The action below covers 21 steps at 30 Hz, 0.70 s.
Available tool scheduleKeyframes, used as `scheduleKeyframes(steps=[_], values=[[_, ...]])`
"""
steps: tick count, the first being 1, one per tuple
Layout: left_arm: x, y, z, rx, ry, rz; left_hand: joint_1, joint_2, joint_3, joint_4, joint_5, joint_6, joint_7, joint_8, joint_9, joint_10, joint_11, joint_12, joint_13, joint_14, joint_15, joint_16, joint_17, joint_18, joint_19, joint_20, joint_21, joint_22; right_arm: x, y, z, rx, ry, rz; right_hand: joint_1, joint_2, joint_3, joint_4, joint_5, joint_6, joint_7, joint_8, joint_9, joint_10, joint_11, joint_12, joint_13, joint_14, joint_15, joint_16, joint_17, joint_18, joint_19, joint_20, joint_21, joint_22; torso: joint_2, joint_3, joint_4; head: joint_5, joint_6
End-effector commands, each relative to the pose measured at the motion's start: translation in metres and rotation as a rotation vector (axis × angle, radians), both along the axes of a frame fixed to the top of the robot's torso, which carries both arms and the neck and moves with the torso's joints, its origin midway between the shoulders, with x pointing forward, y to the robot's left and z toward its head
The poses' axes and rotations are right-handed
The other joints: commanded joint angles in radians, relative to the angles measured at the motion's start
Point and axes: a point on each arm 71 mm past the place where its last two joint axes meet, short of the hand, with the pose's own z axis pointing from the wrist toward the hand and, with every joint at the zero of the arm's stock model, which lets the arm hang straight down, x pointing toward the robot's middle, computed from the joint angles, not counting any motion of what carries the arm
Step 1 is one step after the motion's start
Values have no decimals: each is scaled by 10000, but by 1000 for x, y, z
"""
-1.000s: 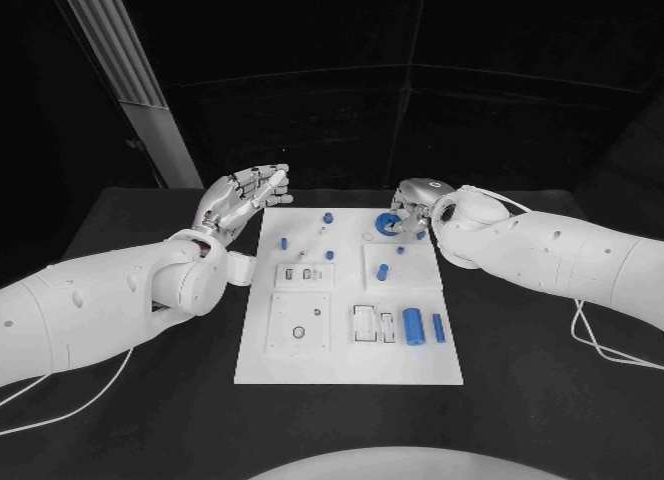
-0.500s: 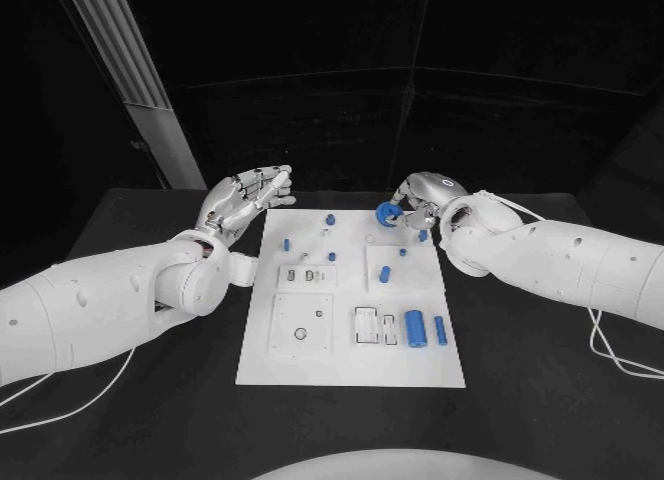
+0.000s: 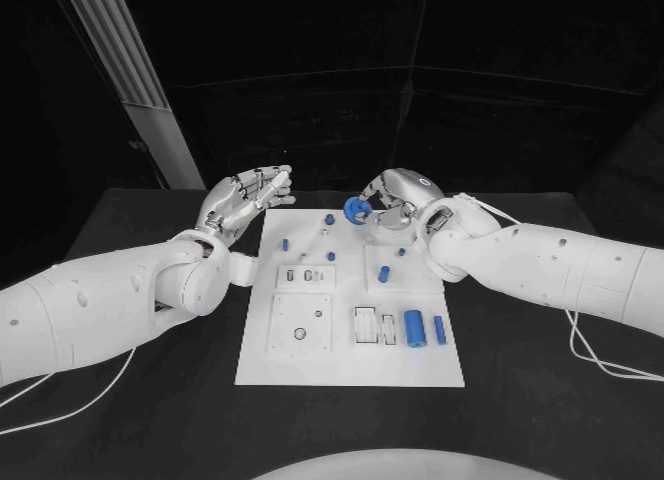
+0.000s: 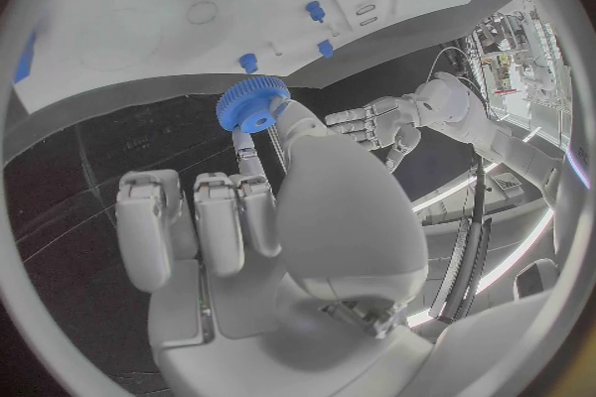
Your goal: Assemble the parts on the task board
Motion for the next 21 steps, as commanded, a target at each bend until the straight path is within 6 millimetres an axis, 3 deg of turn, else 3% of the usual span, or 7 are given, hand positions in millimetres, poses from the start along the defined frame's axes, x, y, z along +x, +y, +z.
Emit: scheduleKeyframes(steps=[1, 11, 17, 21], values=[[-4, 1, 17, -929, -2256, -115, 2, 135, -6, -11, 36, -84, 1314, 12, -16, -69, 18, -10, 1, -64, 4, -28, 12, 9, -72, -1, 1, -9, 0, 13, 2, -13, -115, 414, 85, 13, 0, -53, 43, 227, -213, -33, 41, 1041, -70, 26, 2631, 1056, -50, 24, 2635, -74, 1019, -62, 32, 2634, 1, -3, 27, 20, -13], [-4, -1, 17, -942, -2258, -143, 2, 135, -6, -11, 36, -84, 1314, 12, -16, -69, 18, -10, 1, -64, 4, -28, 12, 9, -72, -1, 1, -9, 7, 47, -3, -809, -39, 1016, 79, 55, 28, -83, 31, 148, -173, -118, 9, 1041, -39, 26, 2631, 1056, -34, 24, 2635, -74, 1019, -56, 32, 2634, 15, -2, 7, 149, -44], [-5, -1, 17, -955, -2260, -164, 6, 145, -13, -10, 40, -102, 1315, 24, -17, -72, 19, -8, 0, -68, 4, -26, 12, 7, -73, -1, 2, -11, 11, 56, -7, -1151, 22, 1138, 79, 55, 28, -83, 31, 148, -173, -118, 9, 1041, -39, 26, 2631, 1056, -34, 24, 2635, -74, 1019, -56, 32, 2634, 25, 6, 35, 167, -66], [-5, -1, 17, -949, -2260, -152, 6, 145, -13, -10, 41, -103, 1315, 24, -17, -72, 19, -8, 0, -68, 4, -26, 12, 7, -74, -1, 2, -11, 13, 60, -9, -1445, 89, 1146, 82, 65, 38, -97, 23, 127, -162, -143, 0, 1041, -29, 26, 2631, 1056, -27, 24, 2635, -74, 1019, -52, 32, 2634, 10, 3, -1, 200, -104]])
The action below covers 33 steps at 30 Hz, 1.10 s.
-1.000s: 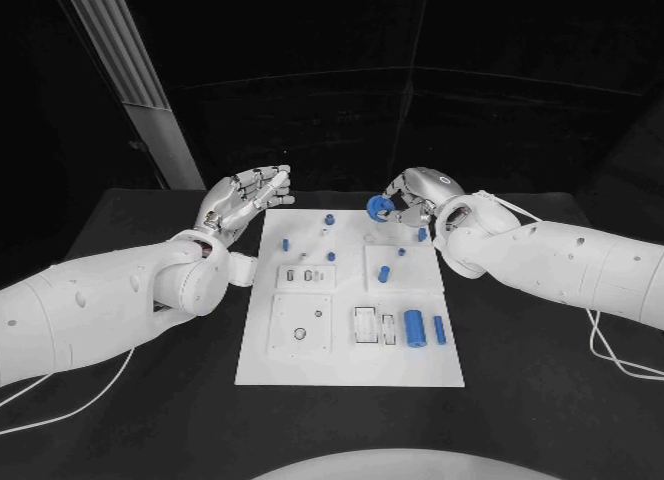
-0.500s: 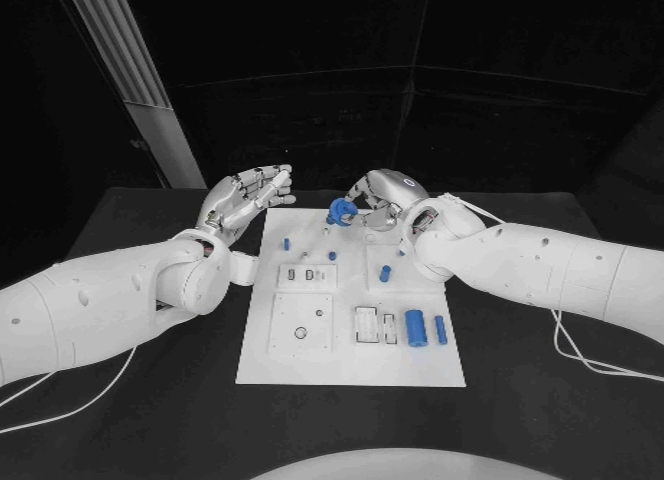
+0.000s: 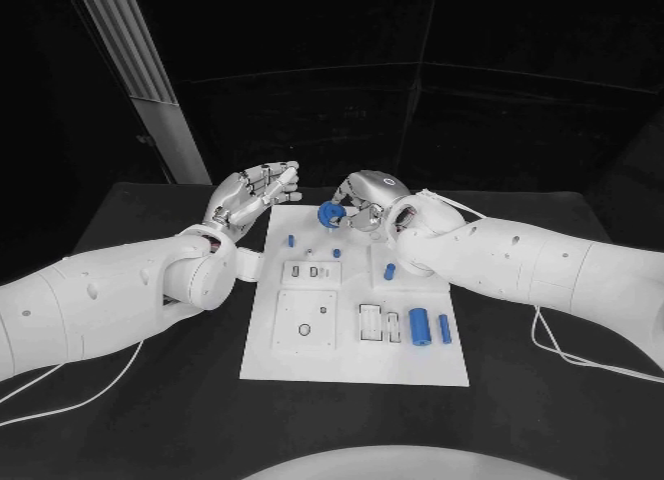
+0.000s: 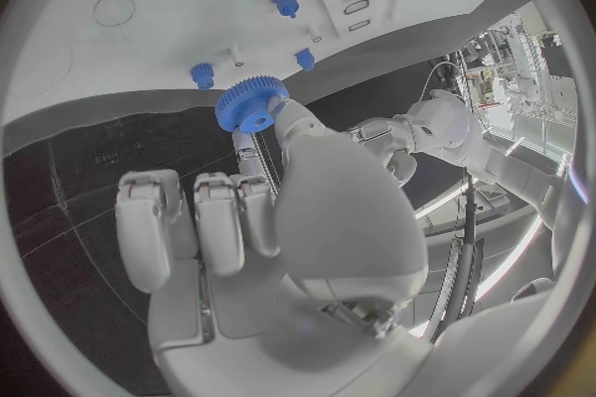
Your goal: Assemble the parts on the task board
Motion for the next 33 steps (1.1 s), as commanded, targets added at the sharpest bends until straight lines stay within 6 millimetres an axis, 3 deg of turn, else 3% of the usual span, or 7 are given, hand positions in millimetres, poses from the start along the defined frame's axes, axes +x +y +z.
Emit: scheduleKeyframes(steps=[1, 33], values=[[-5, 1, 18, -942, -2260, -114, -33, 106, -13, -10, 41, -66, 1278, 24, -9, -72, 18, -8, 0, -68, 4, -26, 12, 8, -73, -1, 2, -13, 2, 4, -3, -674, 93, 233, -33, 100, 5, -69, 6, 135, -145, 4, 6, 1041, -26, 26, 2631, 1056, -25, 24, 2629, -74, 1019, -51, 32, 2635, -4, 0, -18, 19, -28], [-5, 0, 18, -946, -2249, -131, -29, 141, -21, -8, 49, -89, 1279, 52, -10, -77, 20, -5, 0, -75, 6, -21, 13, 6, -77, -1, 3, -16, 8, 15, -24, -1664, 885, 67, -52, 133, 38, -126, -43, 6, -74, -130, -48, 1041, 33, 26, 2631, 1056, 17, 24, 2629, -74, 1019, -20, 32, 2635, -16, 1, -9, -12, -143]])
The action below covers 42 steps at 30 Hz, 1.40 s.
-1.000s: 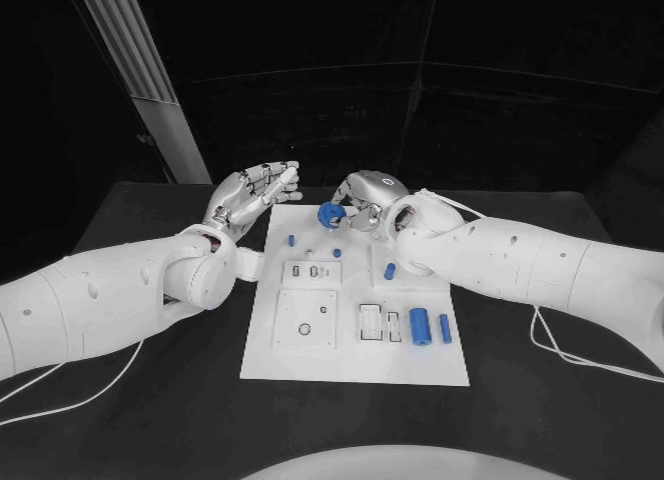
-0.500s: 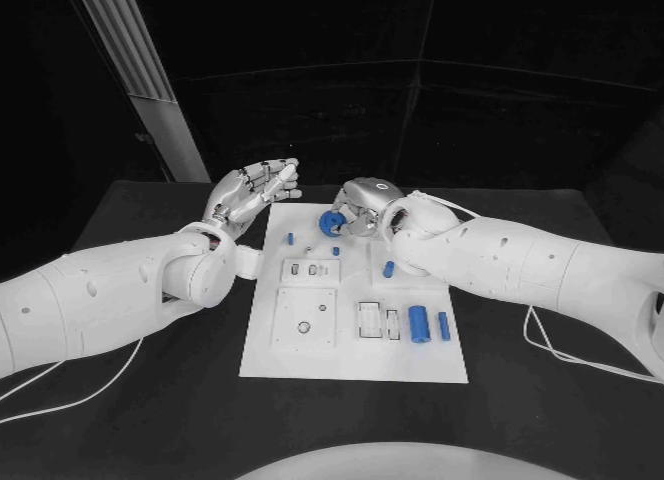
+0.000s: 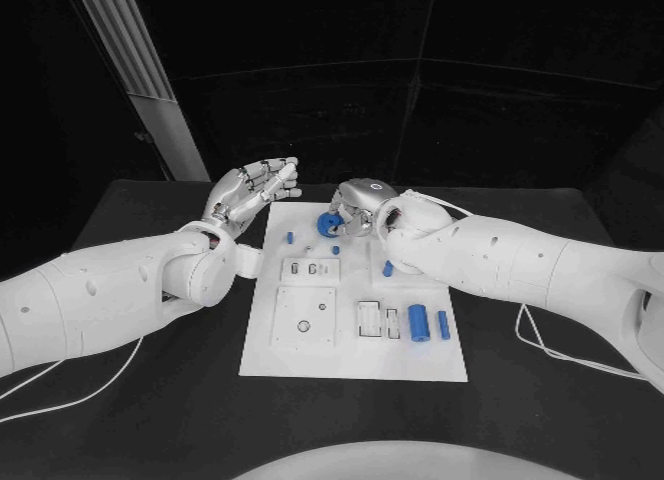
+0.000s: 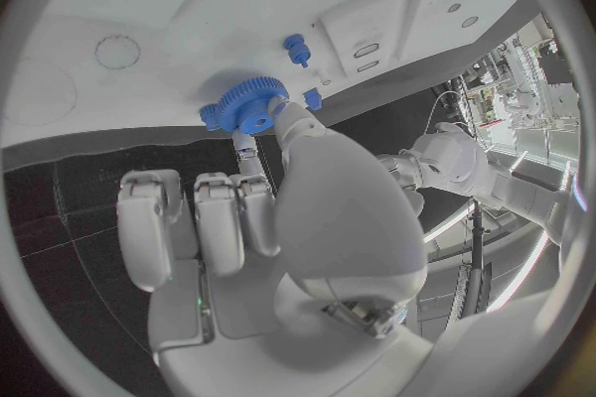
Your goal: Assemble the parts on the task board
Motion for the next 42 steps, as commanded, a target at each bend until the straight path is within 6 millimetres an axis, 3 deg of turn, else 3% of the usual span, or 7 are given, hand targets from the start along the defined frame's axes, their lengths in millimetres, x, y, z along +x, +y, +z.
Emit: scheduleKeyframes(steps=[1, 27, 31, 38, 42], values=[[-5, 0, 17, -942, -2248, -121, 11, 101, -20, -8, 49, -54, 1316, 52, -13, -78, 20, -5, 0, -75, 5, -21, 13, 5, -77, -1, 3, -10, 0, 1, -5, -302, 215, -11, -9, 97, 10, -72, 6, 20, -49, -20, -1, 1041, 37, 26, 2631, 1057, 19, 24, 2632, -75, 1020, -18, 32, 2628, 5, 3, 13, -1, -27], [-5, 0, 17, -945, -2244, -128, 21, 130, -29, -11, 60, -70, 1316, 83, -13, -81, 20, -1, 0, -79, 6, -16, 14, 4, -79, -1, 4, -13, 4, 1, -11, -578, 336, -390, -51, 121, 102, -236, -75, -480, 18, -274, -183, 1041, 114, 26, 2631, 1057, 100, 24, 2632, -75, 1020, 70, 32, 2628, -2, 7, -6, -3, -40], [-5, 0, 17, -940, -2243, -120, 21, 130, -29, -11, 60, -70, 1316, 83, -13, -81, 20, -1, 0, -79, 6, -16, 14, 4, -79, -1, 4, -13, 4, 0, -11, -585, 343, -448, -82, 104, 114, -303, -165, -890, -18, -275, -291, 1041, 86, 26, 2631, 1057, 94, 24, 2632, -75, 1020, 74, 32, 2628, -2, 7, -6, -3, -40], [-5, 0, 17, -945, -2239, -130, 21, 130, -29, -11, 60, -70, 1316, 83, -13, -81, 20, -1, 0, -79, 6, -16, 14, 4, -79, -1, 4, -13, 4, -1, -8, -320, -26, -443, -136, 107, 58, -510, -417, -3179, -294, -306, -416, 1041, -189, 26, 2631, 1057, -111, 24, 2632, -75, 1020, -91, 32, 2628, 4, 3, -7, 0, -20], [-5, 0, 17, -945, -2237, -131, 21, 130, -29, -11, 60, -71, 1316, 83, -13, -81, 20, -1, 0, -79, 6, -16, 14, 4, -79, -1, 4, -13, 2, -3, -4, 24, -509, -330, -168, 105, 33, -522, -438, -3263, -315, -291, -406, 1041, -223, 26, 2631, 1057, -146, 24, 2632, -75, 1020, -124, 32, 2628, 4, 1, -10, 18, -5]])
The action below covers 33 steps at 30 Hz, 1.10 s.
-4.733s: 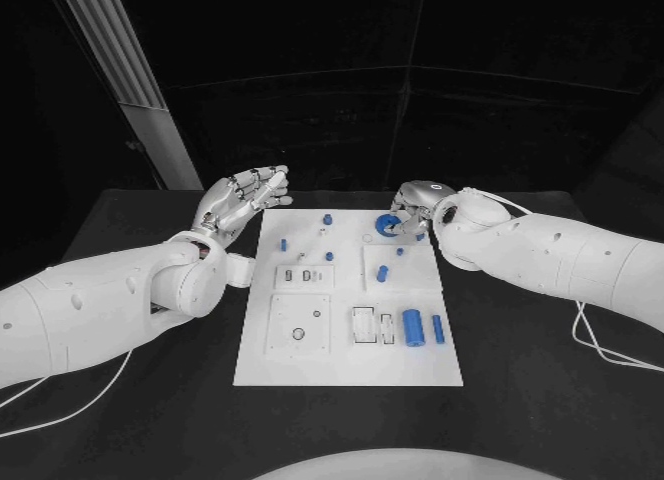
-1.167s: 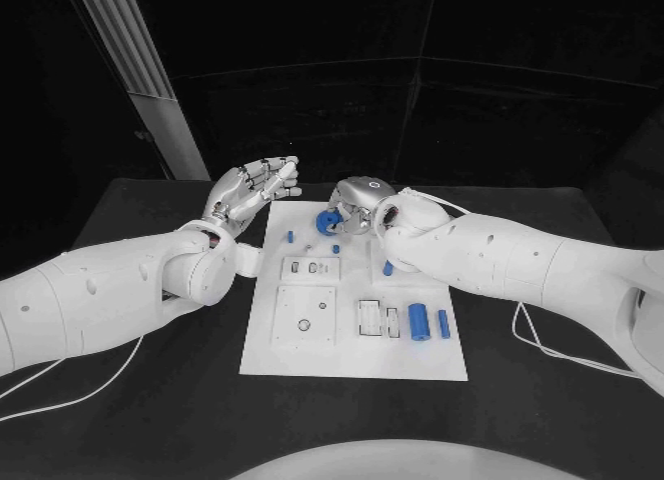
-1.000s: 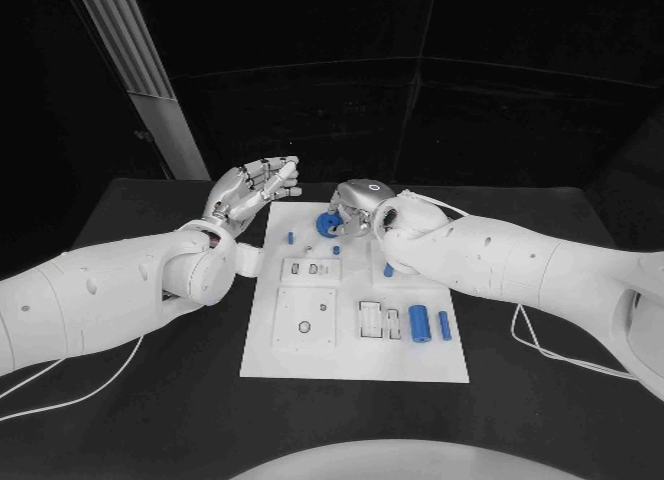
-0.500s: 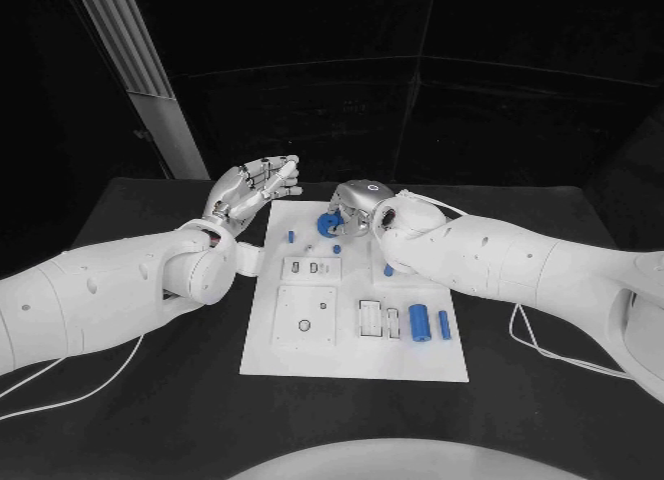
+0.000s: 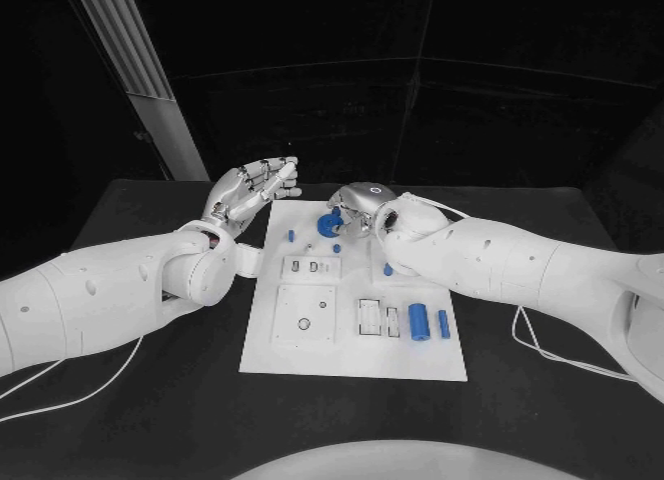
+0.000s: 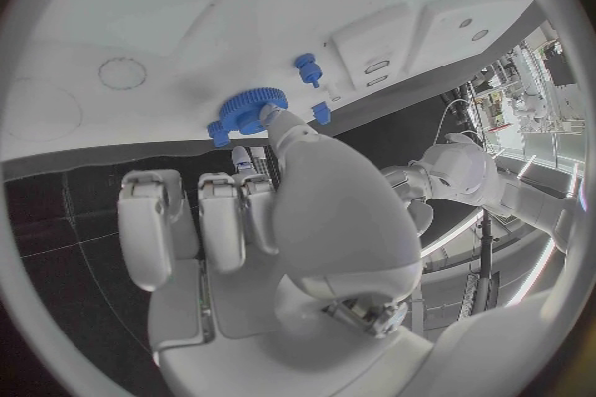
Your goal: Assemble the parts on the task board
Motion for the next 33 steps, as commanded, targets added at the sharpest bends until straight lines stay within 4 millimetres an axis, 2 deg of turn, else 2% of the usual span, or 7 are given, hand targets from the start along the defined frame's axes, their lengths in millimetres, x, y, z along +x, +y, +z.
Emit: scheduleKeyframes(steps=[1, 6, 11, 16, 23, 28, 33], values=[[-5, 1, 17, -941, -2236, -119, -14, 105, -36, -13, 71, -87, 1316, 52, -17, -83, 21, 1, 0, -82, 7, -12, 14, 4, -80, -1, 6, -18, -1, -2, 8, 442, -795, 97, -27, -79, -14, -43, -64, 40, -1, -21, 12, 1060, -64, 26, 2632, 1022, -79, 25, 2634, -75, 1038, -76, 32, 2632, -1, 0, -4, 25, 16], [-5, 2, 17, -937, -2233, -110, -14, 105, -36, -13, 71, -87, 1316, 52, -17, -83, 21, 1, 0, -82, 7, -12, 14, 4, -80, -1, 6, -18, -5, -4, 14, 899, -1382, 338, -84, -43, -51, -64, -79, 663, 8, 163, 114, 1060, -45, 26, 2632, 1022, -102, 25, 2634, -75, 1038, -120, 32, 2632, -8, 1, -5, 34, 16], [-4, 2, 17, -934, -2231, -107, -14, 105, -36, -13, 71, -87, 1316, 52, -17, -83, 21, 1, 0, -82, 7, -12, 14, 4, -80, -1, 6, -18, -12, -9, 20, 1554, -1726, 482, -177, -18, -104, -54, -82, 1029, 107, 310, 170, 1060, 40, 26, 2632, 1022, -58, 25, 2634, -75, 1038, -102, 32, 2632, -16, -1, 0, 27, 34], [-4, 3, 17, -912, -2236, -75, -14, 105, -36, -13, 71, -87, 1316, 52, -17, -83, 21, 1, 0, -82, 7, -12, 14, 4, -80, -1, 6, -18, -22, -24, 34, 2787, -1795, 353, -392, 55, -174, 65, -74, 1685, 217, 549, 255, 1060, 141, 26, 2632, 1022, 30, 25, 2634, -75, 1038, -29, 32, 2632, -50, -16, -9, 11, 36], [-2, 4, 16, -871, -2247, -24, -14, 105, -36, -13, 71, -87, 1316, 52, -17, -83, 21, 1, 0, -82, 7, -12, 14, 4, -80, -1, 6, -18, -31, -62, 57, 4106, -1324, 57, -895, 59, -411, 394, -162, 2310, 302, 700, 305, 1060, 221, 26, 2632, 1022, 136, 25, 2634, -75, 1038, 74, 32, 2632, -88, -26, -32, -10, 42], [-1, 5, 16, -844, -2262, 10, -14, 105, -36, -13, 71, -87, 1316, 52, -17, -83, 21, 1, 0, -82, 7, -12, 14, 4, -80, -1, 6, -18, -39, -95, 62, 4228, -1061, -46, -1435, -11, -823, 802, -851, 2307, 284, 555, 249, 1060, 215, 26, 2632, 1022, 141, 25, 2634, -75, 1038, 104, 32, 2632, -123, -44, -42, -161, 44], [0, 5, 15, -824, -2257, 36, -14, 105, -36, -13, 71, -87, 1316, 52, -17, -83, 21, 1, 0, -82, 7, -12, 14, 4, -80, -1, 6, -18, -44, -129, 64, 4234, -961, -394, -1335, 67, -970, 910, -1316, 2237, 238, 417, 201, 1060, 178, 26, 2632, 1022, 112, 25, 2634, -75, 1038, 81, 32, 2632, -136, -24, -64, -354, 81]])
